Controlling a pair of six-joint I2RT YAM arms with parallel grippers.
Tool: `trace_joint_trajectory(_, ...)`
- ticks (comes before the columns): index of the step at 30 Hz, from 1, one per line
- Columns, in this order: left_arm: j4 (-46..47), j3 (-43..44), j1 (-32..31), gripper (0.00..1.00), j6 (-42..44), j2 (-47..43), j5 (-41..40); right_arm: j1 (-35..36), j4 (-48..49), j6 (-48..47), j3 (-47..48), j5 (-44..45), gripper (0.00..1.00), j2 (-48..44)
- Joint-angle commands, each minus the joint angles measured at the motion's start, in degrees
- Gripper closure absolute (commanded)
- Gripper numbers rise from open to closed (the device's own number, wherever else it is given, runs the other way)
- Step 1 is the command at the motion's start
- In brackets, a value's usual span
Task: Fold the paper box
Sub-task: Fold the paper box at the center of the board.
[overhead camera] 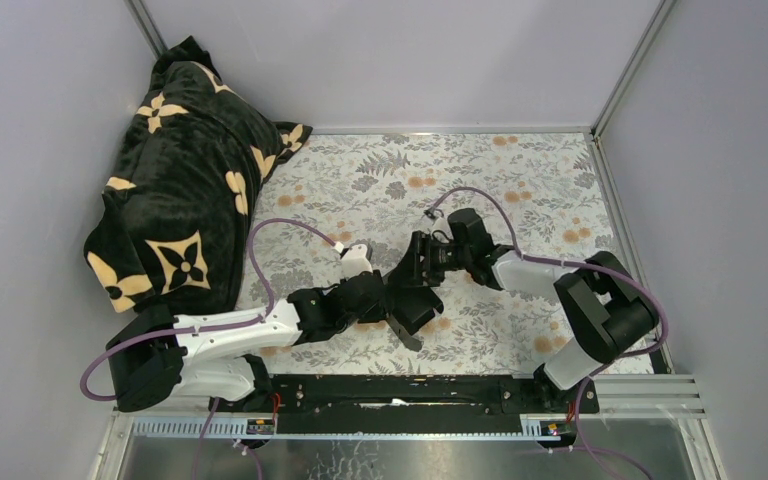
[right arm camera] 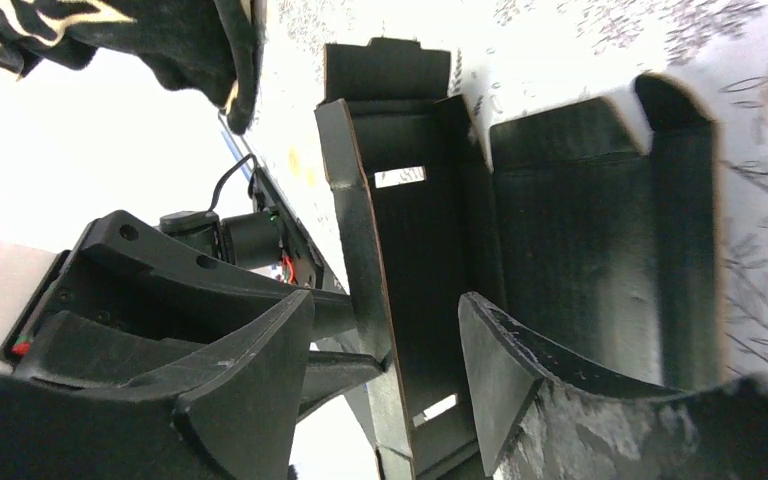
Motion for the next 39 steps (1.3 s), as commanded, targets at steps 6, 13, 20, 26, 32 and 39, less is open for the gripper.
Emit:
trace_joint_trajectory(6, -1.3, -0.9, -0.4, 0.62, 1.0, 0.8, -0.5, -4.9, -13.9, -10.6, 2.2, 5.6, 0.37, -6.3)
trace_joint_trajectory(13, -1.7, -0.5, -0.4, 0.62, 1.4, 0.8, -0.6, -5.4, -24.2, -17.7, 4.5, 15.4, 0.4, -5.7)
trace_joint_trajectory(20, -1.8, -0.7, -0.4, 0.62, 1.4, 0.6, -0.8, -5.7, -24.2, -19.2, 4.5, 17.8, 0.42, -3.6)
trace_joint_trajectory(26, -2.0, -0.6, -0.4, 0.62, 1.5, 0.5, -0.9, -5.8, -23.5, -19.9, 5.2, 17.9, 0.44, -1.1)
trace_joint_trajectory(32, -2.0, -0.5, -0.4, 0.62, 1.5, 0.9, -1.0, -5.7, -22.6, -20.1, 5.4, 17.0, 0.47, 0.4)
trace_joint_trajectory(39, -1.9, -0.7, -0.4, 0.62, 1.4, 1.1, -1.2, -5.7, -20.8, -19.9, 4.5, 15.5, 0.5, 1.1)
